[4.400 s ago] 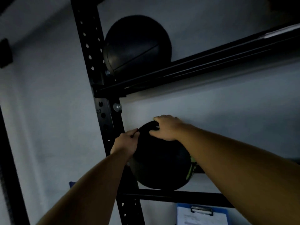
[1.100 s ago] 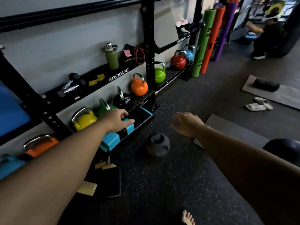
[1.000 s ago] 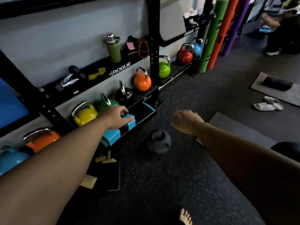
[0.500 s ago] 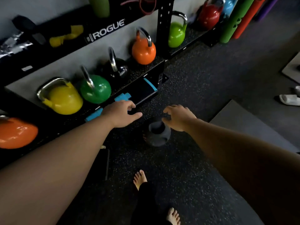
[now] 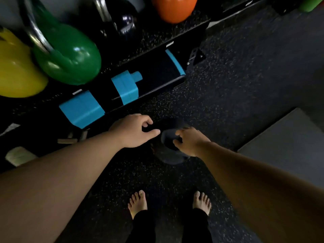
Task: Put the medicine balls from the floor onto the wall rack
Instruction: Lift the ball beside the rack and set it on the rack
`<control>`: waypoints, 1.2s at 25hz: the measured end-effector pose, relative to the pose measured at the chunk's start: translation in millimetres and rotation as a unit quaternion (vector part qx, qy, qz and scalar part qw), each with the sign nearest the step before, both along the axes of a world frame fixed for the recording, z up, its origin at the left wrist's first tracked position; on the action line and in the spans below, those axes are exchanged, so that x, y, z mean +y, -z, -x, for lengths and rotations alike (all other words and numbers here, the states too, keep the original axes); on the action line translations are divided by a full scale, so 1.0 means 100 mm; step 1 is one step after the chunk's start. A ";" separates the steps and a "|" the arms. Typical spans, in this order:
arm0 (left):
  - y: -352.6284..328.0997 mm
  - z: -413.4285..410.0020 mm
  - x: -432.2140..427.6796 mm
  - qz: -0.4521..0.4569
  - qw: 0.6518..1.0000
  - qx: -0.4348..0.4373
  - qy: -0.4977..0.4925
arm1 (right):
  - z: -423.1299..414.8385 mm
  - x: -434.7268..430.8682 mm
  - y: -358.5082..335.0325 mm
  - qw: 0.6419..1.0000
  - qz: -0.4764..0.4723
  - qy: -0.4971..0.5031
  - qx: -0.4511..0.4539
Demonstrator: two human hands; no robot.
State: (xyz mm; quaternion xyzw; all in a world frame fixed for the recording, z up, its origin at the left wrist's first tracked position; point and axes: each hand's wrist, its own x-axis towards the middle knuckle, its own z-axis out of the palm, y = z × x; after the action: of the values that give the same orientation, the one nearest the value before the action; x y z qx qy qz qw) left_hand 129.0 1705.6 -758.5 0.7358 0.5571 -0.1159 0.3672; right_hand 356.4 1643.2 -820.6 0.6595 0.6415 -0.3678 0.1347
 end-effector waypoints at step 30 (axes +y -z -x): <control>-1.91 -0.77 0.54 -0.134 0.991 -0.010 0.007 | -0.71 1.03 -2.23 0.993 0.040 -0.057 -0.100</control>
State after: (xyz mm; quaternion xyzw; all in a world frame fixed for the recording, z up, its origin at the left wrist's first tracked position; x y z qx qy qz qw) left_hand 206.0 1760.0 -567.8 0.7830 0.5590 -0.0355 0.2704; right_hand 427.5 1745.9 -598.0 0.6493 0.6460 -0.3175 0.2455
